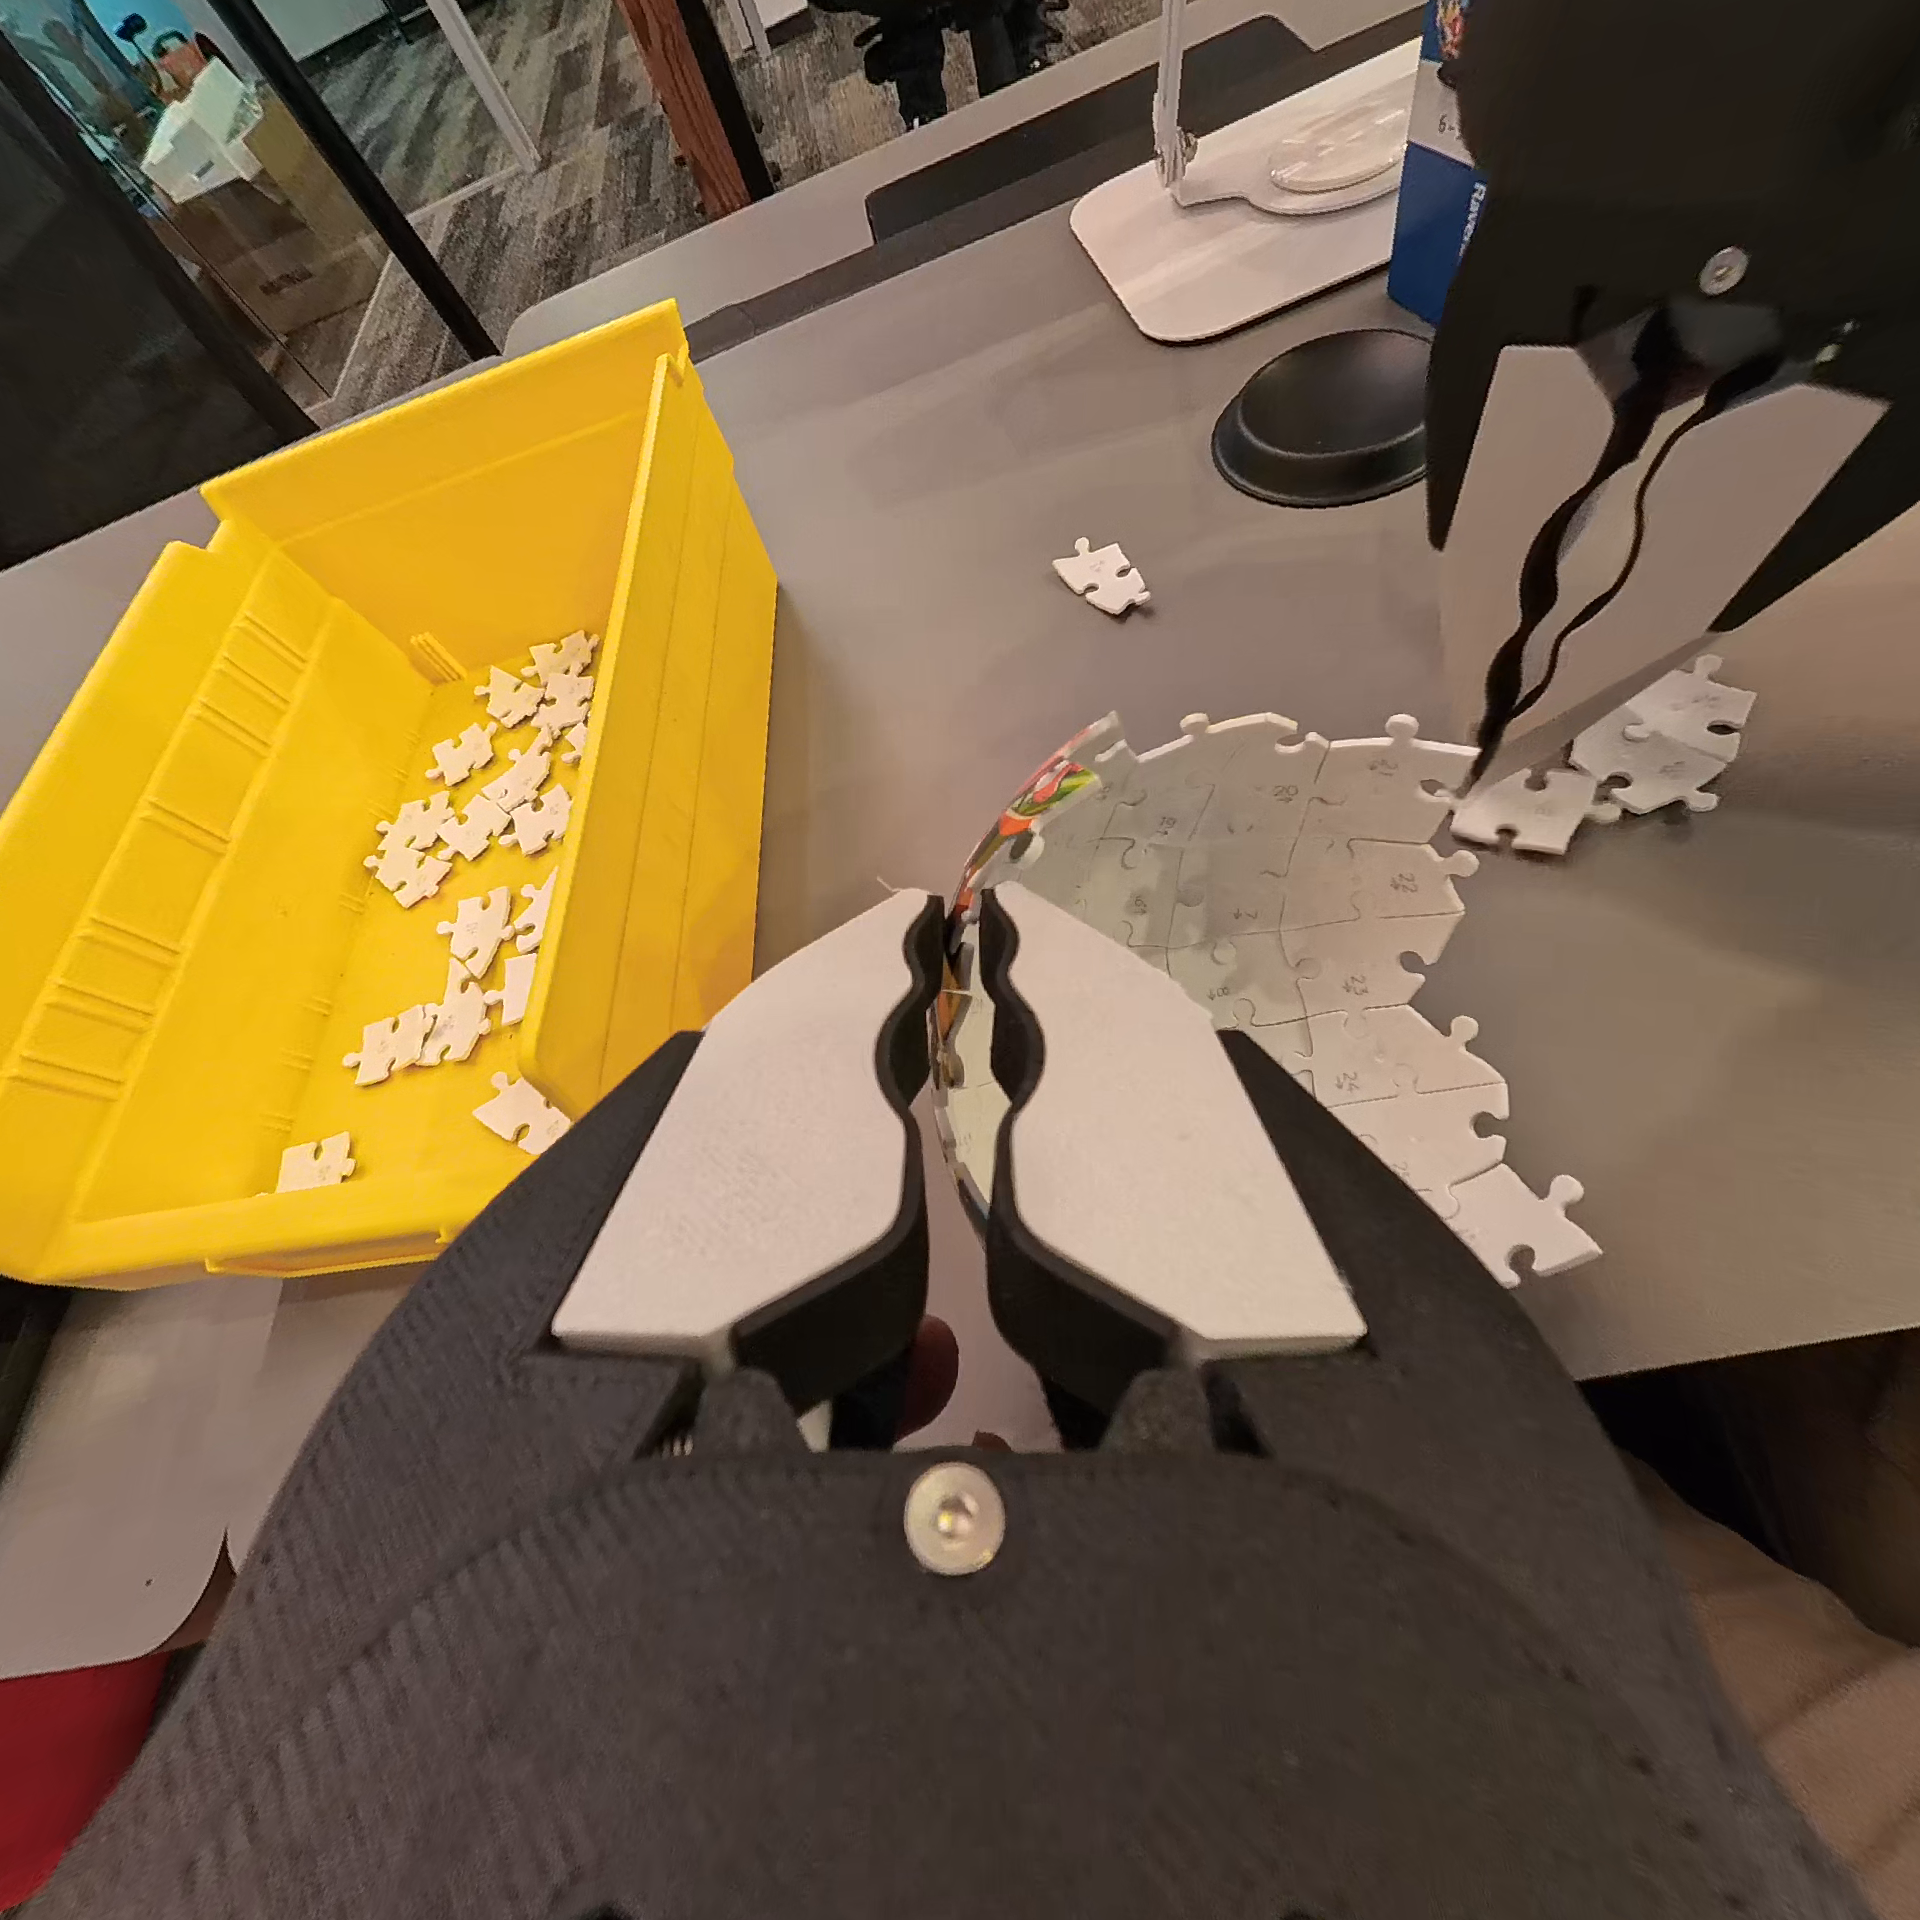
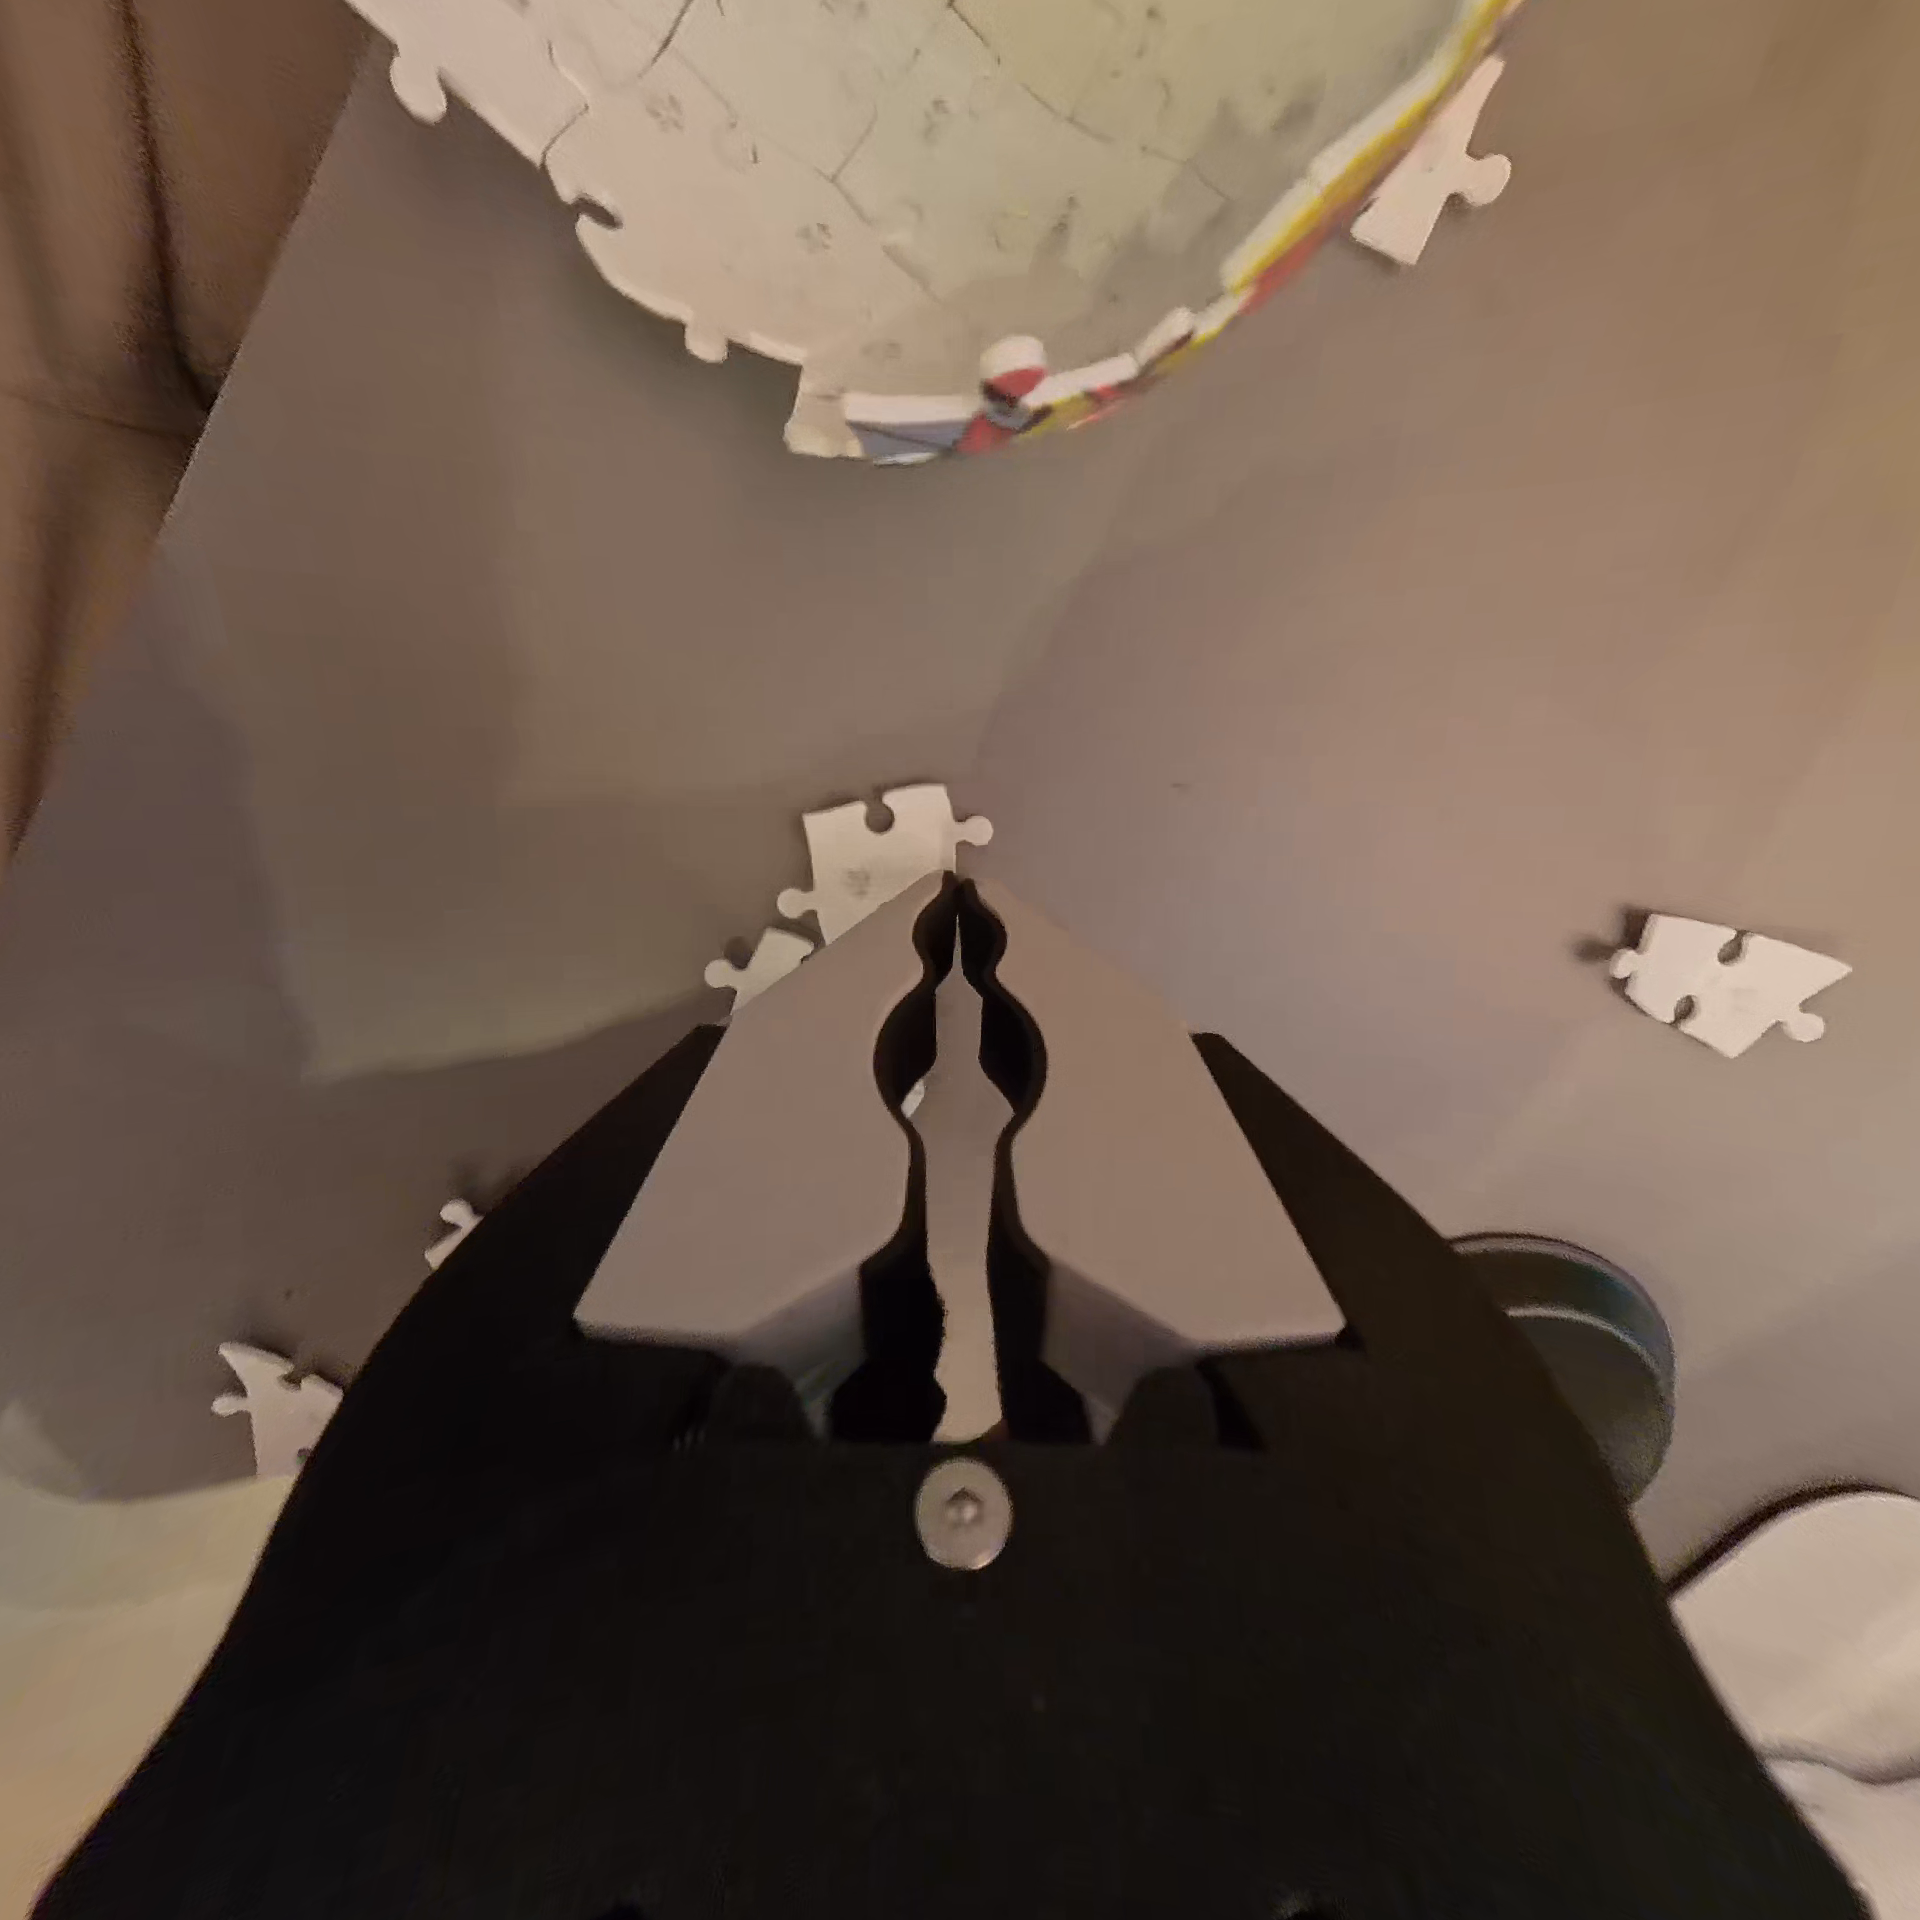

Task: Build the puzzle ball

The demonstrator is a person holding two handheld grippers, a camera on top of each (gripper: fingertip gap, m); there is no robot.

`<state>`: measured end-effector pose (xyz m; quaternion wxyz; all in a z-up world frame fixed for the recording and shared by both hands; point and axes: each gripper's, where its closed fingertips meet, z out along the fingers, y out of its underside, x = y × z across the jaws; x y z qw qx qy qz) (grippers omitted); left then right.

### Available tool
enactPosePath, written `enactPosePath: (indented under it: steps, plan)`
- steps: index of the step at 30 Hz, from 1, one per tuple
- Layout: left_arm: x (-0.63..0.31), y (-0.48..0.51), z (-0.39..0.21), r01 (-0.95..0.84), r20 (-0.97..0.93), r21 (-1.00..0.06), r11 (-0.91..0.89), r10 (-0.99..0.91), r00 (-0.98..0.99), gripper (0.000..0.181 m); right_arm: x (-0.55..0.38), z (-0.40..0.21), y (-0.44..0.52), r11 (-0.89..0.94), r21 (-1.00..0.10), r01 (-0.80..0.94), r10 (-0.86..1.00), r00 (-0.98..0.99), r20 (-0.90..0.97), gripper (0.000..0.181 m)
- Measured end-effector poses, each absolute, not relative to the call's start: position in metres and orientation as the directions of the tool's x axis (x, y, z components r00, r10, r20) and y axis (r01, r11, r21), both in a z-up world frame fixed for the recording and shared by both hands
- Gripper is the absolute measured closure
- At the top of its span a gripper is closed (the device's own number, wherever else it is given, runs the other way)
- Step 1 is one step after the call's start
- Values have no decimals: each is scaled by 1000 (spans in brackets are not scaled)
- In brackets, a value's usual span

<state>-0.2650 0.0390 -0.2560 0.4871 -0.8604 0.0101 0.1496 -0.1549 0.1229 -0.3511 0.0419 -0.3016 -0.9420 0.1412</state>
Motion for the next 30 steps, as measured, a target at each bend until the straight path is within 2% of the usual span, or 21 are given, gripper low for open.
enactPosePath:
  steps: [10, 30]
  plan:
    - [-265, 39, -256, -166, -272, -834, -526, 129, 954, 175, -156, -351, 117, 820, -283, 497, 518, -855, -1, 181]
    - [-266, 39, -256, -167, -273, -833, -527, 129, 953, 175, -149, -342, 115, 782, -339, 523, 557, -830, 4, 181]
